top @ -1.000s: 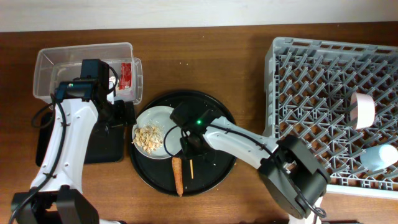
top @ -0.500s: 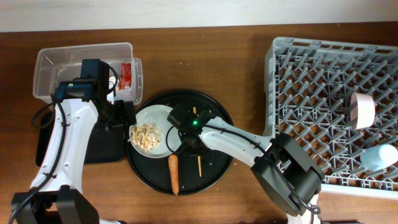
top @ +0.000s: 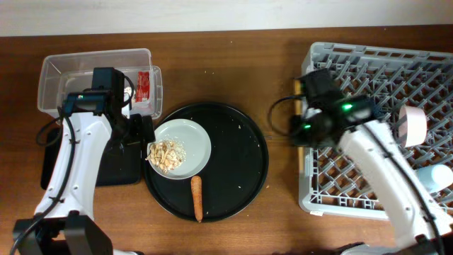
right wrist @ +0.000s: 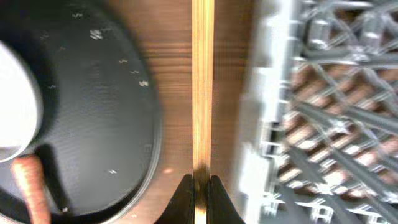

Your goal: Sort waste into correct bins and load items into the dishwasher rack

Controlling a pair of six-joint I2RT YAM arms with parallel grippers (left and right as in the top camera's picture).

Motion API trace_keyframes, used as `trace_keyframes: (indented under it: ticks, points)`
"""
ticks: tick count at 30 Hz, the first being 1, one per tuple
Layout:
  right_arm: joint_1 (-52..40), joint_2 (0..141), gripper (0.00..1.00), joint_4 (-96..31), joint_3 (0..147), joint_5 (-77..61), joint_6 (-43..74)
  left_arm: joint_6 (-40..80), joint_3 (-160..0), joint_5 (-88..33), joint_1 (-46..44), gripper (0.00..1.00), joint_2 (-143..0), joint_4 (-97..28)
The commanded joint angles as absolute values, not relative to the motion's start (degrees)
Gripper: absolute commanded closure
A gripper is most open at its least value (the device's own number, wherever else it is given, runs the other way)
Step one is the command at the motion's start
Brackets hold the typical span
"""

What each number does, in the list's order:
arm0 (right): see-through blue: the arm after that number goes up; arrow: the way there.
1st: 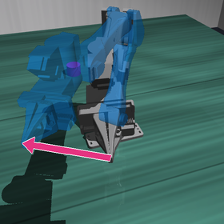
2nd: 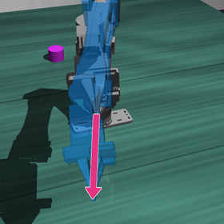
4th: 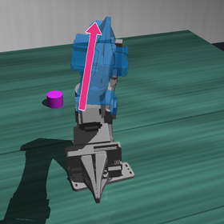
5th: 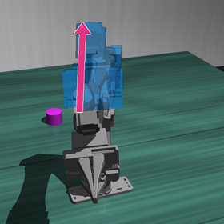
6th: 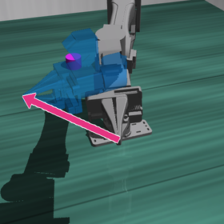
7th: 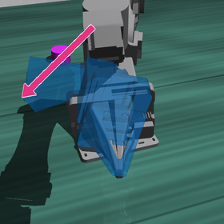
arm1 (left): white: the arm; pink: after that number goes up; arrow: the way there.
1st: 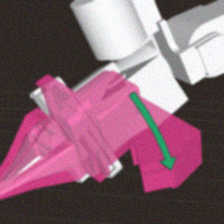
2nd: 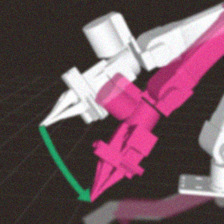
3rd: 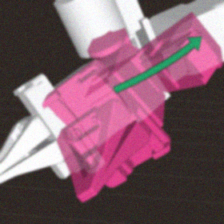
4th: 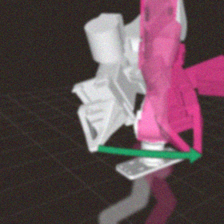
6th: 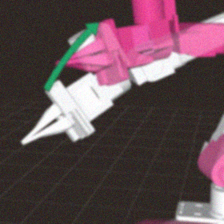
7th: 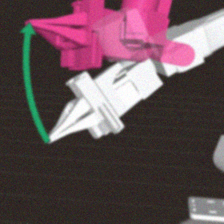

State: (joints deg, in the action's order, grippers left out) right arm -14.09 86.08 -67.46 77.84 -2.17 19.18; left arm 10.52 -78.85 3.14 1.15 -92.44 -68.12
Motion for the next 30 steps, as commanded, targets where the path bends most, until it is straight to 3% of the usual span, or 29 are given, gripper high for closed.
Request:
trace_keyframes:
  ticks: [1,10,13,17,18,20,21,24,30]
  points:
    - [-6.5,87.3,0.96,-67.9,76.1,-1.9,13.6,10.7,-79.0,1.3,1.2,0.01,-91.3,-68.0]
    - [-3.7,96.7,0.95,-59.0,67.2,-1.9,12.0,10.7,-79.0,1.0,1.2,0.01,-91.3,-68.0]
    - [-3.7,96.4,0.73,-59.4,67.5,-1.9,12.0,10.7,-79.0,1.0,1.2,0.01,-91.3,-68.1]
    - [-3.7,89.8,0.67,-63.6,70.6,-1.9,12.0,10.7,-79.0,0.7,1.2,0.01,-91.3,-68.0]
    - [-3.7,84.4,0.59,-64.4,71.9,-1.9,11.1,10.7,-79.0,-2.5,1.2,0.01,-91.3,-68.0]
    - [-3.7,78.1,0.31,-64.4,72.1,-1.9,9.9,10.7,-79.0,-6.9,1.2,0.01,-91.3,-67.1]
    - [-3.7,76.0,0.26,-64.9,72.1,-1.9,8.6,10.7,-79.0,-8.3,1.1,0.01,-91.3,-67.1]
    - [-3.7,75.6,0.18,-67.7,72.0,-1.9,7.6,10.7,-78.9,-8.4,-4.0,0.01,-91.3,-68.5]
    - [-3.7,75.9,0.18,-67.8,72.0,-1.9,6.6,21.9,-69.5,-4.7,-20.0,0.01,-91.3,-71.3]
